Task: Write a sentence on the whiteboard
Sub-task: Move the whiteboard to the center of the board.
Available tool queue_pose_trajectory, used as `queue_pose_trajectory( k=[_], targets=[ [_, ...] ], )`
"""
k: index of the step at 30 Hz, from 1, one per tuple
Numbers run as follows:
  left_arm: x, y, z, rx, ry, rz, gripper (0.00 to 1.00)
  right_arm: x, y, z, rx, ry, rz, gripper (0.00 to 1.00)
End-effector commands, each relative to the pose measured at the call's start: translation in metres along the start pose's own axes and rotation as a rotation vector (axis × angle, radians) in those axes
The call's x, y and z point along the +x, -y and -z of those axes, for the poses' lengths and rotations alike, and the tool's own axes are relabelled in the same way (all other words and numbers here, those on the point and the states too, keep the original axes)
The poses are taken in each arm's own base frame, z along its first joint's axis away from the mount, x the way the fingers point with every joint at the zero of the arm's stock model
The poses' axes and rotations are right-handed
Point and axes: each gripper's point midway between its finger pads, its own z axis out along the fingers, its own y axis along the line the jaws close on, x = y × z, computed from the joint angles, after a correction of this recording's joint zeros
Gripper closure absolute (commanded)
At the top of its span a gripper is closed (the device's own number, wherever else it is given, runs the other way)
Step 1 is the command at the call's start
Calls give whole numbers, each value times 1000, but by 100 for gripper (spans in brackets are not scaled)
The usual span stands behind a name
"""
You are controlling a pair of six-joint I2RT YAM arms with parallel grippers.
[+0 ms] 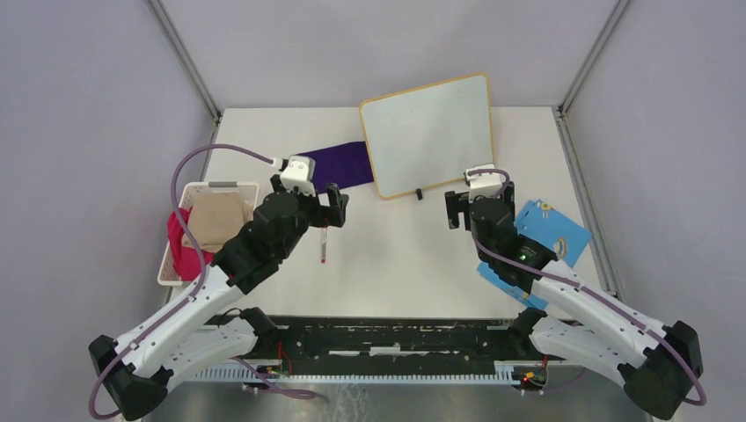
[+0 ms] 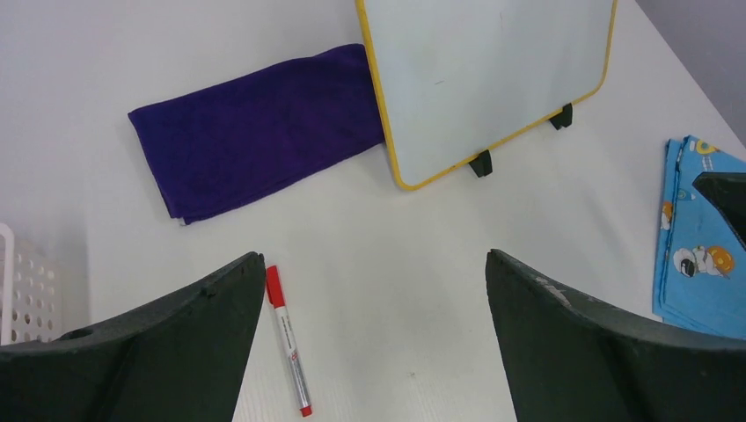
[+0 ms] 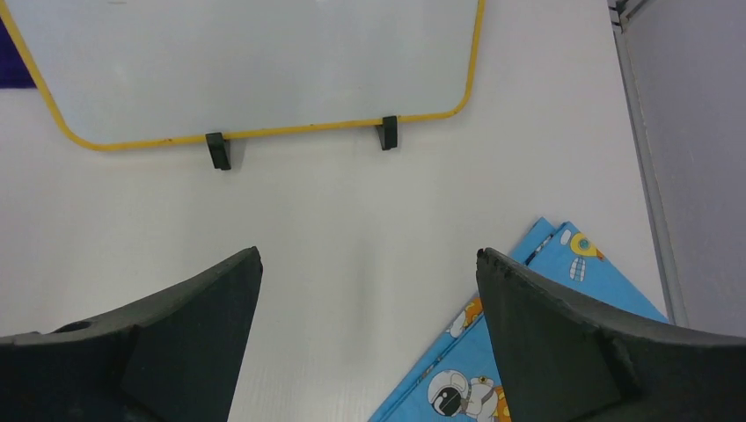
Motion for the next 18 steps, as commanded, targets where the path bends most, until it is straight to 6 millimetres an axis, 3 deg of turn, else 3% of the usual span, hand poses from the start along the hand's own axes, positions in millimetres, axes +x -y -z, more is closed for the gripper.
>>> queue_pose_trajectory(
  k=[1, 10, 14, 18],
  targets=[
    [-11, -2, 5, -17, 47, 64, 0, -6, 15, 0, 120, 13, -99, 2],
    [-8, 0, 4, 5, 43, 27, 0, -27, -19, 11, -146, 164, -118, 2],
    [-9, 0, 7, 13, 55, 20, 0, -22, -26, 9, -176, 152, -87, 2],
    [-10, 2, 10, 35, 65, 12, 0, -2, -40, -7, -190, 69, -64, 3]
  ],
)
